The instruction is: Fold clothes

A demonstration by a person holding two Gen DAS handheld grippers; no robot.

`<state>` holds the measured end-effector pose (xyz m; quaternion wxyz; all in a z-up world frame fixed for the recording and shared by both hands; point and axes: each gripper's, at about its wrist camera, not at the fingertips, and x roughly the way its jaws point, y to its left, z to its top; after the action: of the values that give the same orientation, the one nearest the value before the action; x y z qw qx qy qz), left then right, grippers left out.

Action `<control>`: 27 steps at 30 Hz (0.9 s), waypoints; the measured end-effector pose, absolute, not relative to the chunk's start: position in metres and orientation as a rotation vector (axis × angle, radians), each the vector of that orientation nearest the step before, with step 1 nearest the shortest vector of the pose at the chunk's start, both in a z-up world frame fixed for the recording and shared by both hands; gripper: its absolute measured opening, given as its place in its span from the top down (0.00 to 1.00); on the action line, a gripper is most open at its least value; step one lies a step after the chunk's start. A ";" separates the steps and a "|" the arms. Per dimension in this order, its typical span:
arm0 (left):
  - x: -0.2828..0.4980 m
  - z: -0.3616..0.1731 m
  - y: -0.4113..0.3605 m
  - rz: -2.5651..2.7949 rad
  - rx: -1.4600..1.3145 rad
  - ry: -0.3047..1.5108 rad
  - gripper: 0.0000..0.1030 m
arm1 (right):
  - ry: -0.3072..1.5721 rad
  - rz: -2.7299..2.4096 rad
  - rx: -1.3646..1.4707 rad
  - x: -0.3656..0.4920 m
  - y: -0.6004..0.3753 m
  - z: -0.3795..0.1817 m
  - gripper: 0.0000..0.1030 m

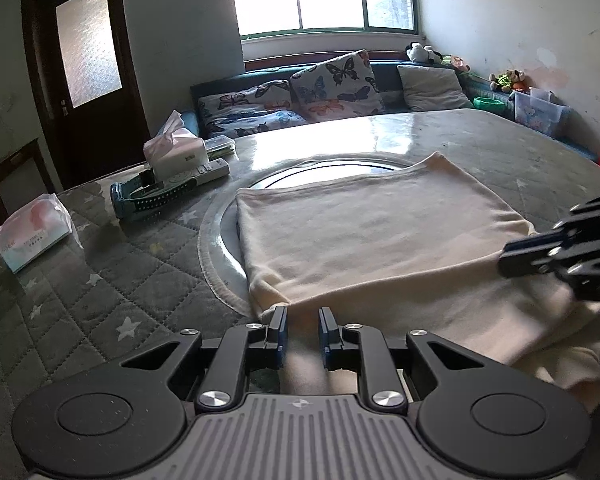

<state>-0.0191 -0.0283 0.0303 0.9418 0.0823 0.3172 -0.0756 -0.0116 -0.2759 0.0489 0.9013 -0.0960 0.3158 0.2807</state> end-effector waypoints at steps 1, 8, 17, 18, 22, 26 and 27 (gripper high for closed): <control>-0.023 0.032 -0.027 -0.163 0.172 0.645 0.81 | 0.665 0.582 -0.202 -0.011 -0.275 0.046 0.90; -0.053 0.029 -0.034 -0.238 0.234 0.642 0.81 | 0.673 0.618 -0.269 -0.041 -0.280 0.047 0.89; -0.101 0.030 -0.031 -0.290 0.356 0.599 0.62 | 0.683 0.591 -0.216 -0.060 -0.303 0.048 0.88; -0.106 0.029 -0.033 -0.297 0.381 0.593 0.62 | 0.681 0.590 -0.212 -0.060 -0.304 0.049 0.88; -0.122 0.021 -0.040 -0.329 0.479 0.568 0.62 | 0.669 0.595 -0.208 -0.061 -0.304 0.054 0.86; -0.129 0.010 -0.054 -0.367 0.567 0.535 0.62 | 0.655 0.596 -0.231 -0.067 -0.304 0.059 0.67; -0.129 0.007 -0.057 -0.369 0.588 0.522 0.62 | 0.650 0.596 -0.237 -0.070 -0.304 0.060 0.67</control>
<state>-0.1288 -0.0574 0.0068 0.9072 0.2847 0.2528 -0.1789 -0.0697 -0.3044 0.0604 0.8976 -0.1146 0.3137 0.2876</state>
